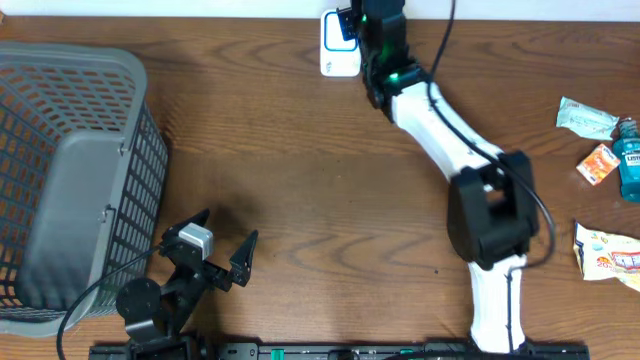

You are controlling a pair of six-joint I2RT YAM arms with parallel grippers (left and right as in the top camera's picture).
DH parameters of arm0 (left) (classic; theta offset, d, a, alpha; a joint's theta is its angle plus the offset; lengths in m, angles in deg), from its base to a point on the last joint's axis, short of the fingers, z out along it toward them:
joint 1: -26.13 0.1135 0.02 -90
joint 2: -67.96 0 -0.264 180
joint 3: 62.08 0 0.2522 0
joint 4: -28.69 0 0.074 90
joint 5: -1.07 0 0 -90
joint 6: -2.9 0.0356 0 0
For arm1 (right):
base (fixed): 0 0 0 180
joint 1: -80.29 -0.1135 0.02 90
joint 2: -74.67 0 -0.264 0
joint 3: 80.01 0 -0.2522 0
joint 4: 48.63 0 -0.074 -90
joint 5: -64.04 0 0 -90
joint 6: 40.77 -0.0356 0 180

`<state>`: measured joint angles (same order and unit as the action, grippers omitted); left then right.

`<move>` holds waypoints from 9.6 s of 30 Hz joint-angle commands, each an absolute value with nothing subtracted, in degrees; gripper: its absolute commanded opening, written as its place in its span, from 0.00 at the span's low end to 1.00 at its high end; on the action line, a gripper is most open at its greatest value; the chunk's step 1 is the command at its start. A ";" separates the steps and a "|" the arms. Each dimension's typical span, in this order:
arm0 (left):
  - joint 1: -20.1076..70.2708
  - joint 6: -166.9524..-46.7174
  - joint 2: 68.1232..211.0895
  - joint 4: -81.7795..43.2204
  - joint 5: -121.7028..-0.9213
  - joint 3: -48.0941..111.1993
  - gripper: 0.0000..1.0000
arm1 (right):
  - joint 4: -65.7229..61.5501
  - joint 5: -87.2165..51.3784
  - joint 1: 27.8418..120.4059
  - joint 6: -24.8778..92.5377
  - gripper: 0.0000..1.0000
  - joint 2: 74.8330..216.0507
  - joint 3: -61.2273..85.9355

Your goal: Scan the item barcode

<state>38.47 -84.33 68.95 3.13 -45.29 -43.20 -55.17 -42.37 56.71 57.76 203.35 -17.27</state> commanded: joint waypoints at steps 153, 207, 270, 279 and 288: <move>38.56 -84.64 68.67 1.89 -44.55 -44.16 0.98 | 61.99 -31.42 85.85 37.96 0.99 119.95 -25.73; 38.56 -84.64 68.67 1.89 -44.55 -44.16 0.98 | 25.20 -31.59 86.07 37.24 0.99 75.01 29.28; 38.56 -84.64 68.67 1.89 -44.55 -44.16 0.98 | -31.80 -37.43 86.07 25.74 0.99 74.94 85.91; 38.56 -84.64 68.67 1.89 -44.55 -44.16 0.98 | -31.80 -37.43 86.07 25.74 0.99 74.96 85.91; 38.56 -84.62 68.67 1.89 -44.55 -44.16 0.98 | -31.80 -37.43 86.07 25.74 0.99 74.96 85.91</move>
